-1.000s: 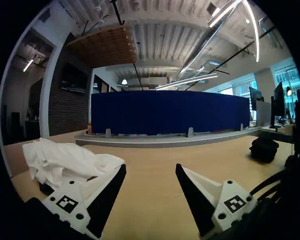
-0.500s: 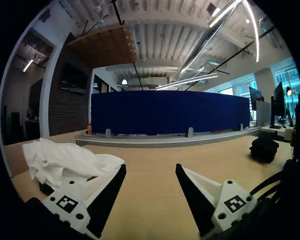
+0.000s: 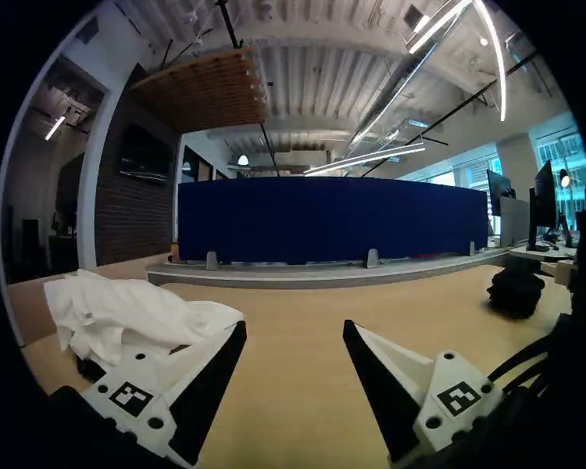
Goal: Fold towel
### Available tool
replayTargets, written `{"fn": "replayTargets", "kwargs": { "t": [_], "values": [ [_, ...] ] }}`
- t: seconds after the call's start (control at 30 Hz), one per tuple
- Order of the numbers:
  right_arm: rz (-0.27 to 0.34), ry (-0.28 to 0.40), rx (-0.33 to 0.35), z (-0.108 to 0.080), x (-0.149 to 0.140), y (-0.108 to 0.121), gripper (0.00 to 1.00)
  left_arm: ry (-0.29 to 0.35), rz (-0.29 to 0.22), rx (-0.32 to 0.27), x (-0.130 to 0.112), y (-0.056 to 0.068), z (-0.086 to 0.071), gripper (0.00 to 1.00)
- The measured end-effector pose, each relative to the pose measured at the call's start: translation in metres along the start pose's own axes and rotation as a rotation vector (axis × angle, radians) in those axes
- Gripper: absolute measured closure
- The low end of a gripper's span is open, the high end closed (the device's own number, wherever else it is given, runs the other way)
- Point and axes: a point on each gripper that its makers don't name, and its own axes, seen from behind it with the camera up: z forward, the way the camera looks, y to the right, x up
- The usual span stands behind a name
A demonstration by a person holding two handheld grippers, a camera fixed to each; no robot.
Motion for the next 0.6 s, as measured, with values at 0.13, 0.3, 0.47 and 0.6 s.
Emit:
{"fn": "replayTargets", "kwargs": {
  "t": [0.13,0.3,0.47,0.6],
  "values": [
    [0.000,0.000,0.015,-0.0008,0.0001,-0.0031,0.00,0.000,0.000,0.000,-0.0004,0.0002,-0.0004,0.08],
    [0.000,0.001,0.023,-0.0018,0.0000,-0.0039,0.00,0.000,0.000,0.000,-0.0001,0.0000,-0.0001,0.08],
    [0.000,0.001,0.023,-0.0016,-0.0003,-0.0042,0.00,0.000,0.000,0.000,-0.0001,0.0002,0.0002,0.08],
    [0.000,0.001,0.023,-0.0016,0.0003,-0.0035,0.00,0.000,0.000,0.000,0.0000,0.0004,0.0007,0.08]
  ]
}}
